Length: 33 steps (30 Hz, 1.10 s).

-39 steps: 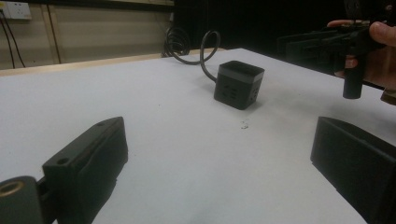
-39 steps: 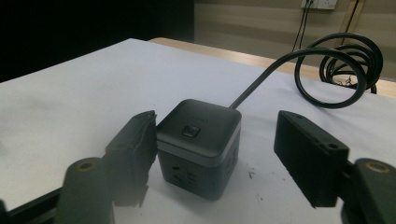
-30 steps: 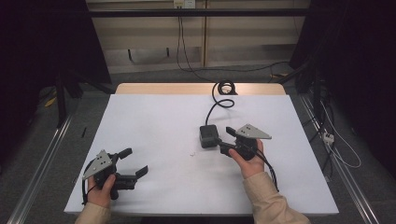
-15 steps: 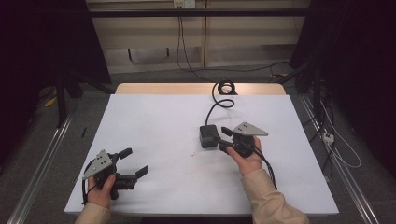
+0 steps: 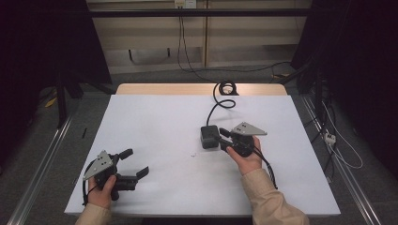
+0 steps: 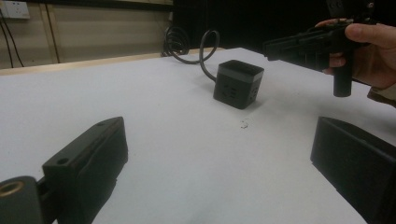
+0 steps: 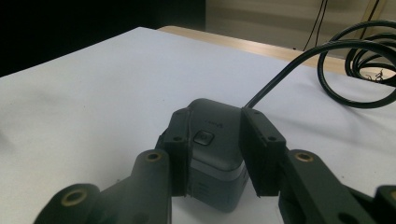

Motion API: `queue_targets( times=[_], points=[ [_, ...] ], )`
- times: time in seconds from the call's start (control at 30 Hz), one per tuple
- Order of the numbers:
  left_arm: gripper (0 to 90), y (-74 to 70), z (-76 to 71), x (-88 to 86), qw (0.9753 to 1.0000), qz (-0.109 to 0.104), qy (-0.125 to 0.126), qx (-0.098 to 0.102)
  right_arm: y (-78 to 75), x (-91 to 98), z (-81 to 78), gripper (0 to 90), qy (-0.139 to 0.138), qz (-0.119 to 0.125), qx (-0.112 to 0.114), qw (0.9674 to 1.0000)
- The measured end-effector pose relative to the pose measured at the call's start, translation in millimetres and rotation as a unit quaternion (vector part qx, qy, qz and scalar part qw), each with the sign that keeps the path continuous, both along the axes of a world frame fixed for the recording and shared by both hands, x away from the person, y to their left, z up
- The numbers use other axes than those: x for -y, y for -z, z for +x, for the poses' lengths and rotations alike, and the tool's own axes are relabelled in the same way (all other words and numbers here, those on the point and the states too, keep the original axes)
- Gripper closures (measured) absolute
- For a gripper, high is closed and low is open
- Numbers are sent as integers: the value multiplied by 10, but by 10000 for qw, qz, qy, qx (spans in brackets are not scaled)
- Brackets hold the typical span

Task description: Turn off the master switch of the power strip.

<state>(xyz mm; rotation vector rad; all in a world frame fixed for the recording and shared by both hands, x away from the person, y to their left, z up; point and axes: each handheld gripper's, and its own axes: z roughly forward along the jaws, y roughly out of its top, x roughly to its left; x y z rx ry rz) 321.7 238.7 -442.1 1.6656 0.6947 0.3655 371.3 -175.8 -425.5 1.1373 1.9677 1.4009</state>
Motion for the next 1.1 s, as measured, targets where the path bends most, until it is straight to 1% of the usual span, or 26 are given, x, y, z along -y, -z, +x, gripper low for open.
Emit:
queue_targets(
  times=[0.37, 0.6, 0.97, 1.03, 1.1],
  points=[
    [38, 1, -1, 3, 10000, -3, 8, -16, -6, -27, 22, 672, -44, -53, -23, 10000],
    [38, 2, -1, 1, 10000, 2, 12, -15, -8, -53, 44, 719, -90, -102, 20, 9999],
    [38, 3, -1, 0, 10000, 11, 21, -16, -2, -73, 65, 728, -110, -148, 20, 9998],
    [38, 3, 0, 0, 10000, 14, 25, -13, 3, -75, 70, 733, -99, -152, 22, 9998],
    [38, 3, -1, 0, 10000, 10, 22, -17, 11, -74, 76, 756, -115, -150, 10, 9998]
  ],
)
